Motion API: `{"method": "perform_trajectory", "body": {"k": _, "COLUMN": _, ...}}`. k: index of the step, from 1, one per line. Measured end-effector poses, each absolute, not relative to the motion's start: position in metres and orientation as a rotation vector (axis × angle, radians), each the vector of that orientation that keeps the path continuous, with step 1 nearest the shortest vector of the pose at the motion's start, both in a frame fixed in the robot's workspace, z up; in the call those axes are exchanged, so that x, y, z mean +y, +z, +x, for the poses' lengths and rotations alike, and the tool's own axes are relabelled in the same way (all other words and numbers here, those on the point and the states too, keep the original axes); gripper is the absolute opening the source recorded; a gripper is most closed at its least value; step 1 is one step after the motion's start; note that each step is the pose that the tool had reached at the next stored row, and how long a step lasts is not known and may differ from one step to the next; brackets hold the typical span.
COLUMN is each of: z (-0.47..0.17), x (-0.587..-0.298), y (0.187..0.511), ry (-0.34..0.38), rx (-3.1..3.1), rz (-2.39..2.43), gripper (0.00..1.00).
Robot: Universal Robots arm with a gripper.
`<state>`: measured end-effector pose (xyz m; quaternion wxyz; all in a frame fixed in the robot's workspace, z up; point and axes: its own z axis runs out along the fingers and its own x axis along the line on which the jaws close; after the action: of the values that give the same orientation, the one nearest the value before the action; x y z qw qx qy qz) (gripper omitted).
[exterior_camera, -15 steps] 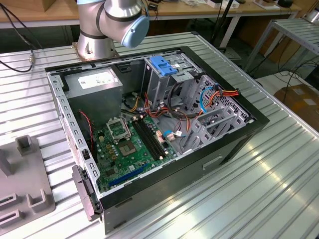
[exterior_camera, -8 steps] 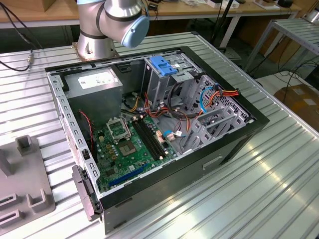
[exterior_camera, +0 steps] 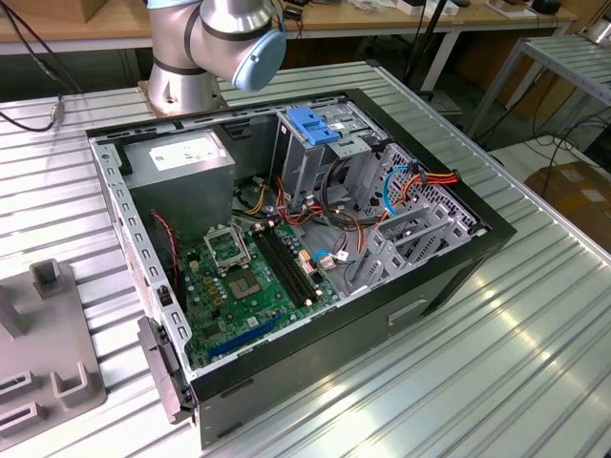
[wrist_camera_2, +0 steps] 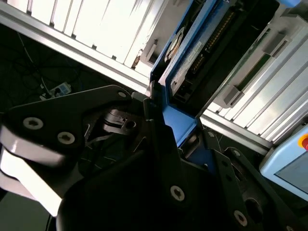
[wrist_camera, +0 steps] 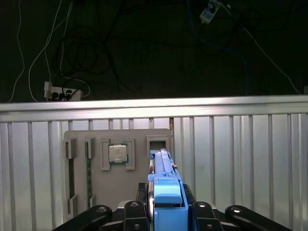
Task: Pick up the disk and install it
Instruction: 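Pick up the disk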
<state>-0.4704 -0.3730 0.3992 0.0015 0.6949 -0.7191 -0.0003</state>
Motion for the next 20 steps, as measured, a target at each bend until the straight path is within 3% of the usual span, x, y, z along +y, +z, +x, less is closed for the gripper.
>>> {"method": "perform_trajectory", "body": {"k": 20, "z": -0.470, "x": -0.373, "y": 0.444, "ry": -0.001, "rx": -2.257, "rz": 2.181, "gripper": 0.37}}
